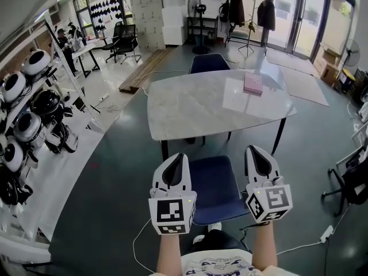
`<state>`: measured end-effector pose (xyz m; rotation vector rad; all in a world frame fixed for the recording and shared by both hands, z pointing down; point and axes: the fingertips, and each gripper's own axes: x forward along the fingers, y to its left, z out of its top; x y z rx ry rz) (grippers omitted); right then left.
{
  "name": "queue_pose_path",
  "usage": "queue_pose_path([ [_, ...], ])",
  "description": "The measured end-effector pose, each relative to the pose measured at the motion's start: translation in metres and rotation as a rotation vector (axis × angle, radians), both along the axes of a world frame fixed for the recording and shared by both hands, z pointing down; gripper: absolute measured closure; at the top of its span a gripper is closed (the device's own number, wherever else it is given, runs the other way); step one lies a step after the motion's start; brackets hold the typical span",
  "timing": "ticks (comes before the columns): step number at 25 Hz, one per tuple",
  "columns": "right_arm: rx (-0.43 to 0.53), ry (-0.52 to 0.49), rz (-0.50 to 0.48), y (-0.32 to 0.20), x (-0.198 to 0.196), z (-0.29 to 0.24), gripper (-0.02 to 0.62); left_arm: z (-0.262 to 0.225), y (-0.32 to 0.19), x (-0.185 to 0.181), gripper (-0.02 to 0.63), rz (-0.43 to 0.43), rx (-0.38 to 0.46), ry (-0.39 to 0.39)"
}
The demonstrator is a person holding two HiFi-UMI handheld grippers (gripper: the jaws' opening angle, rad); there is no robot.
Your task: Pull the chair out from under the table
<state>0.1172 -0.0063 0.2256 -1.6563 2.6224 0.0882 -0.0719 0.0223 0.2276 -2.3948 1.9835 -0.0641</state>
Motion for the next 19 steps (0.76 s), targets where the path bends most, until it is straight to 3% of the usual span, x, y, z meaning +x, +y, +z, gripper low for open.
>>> queue_pose_path([
  [19, -0.024, -0.002, -0.015, 0.001, 0.013, 0.003, 0.589, 0.001, -0.001, 0.022, 0.588, 0.013, -0.02, -0.027],
])
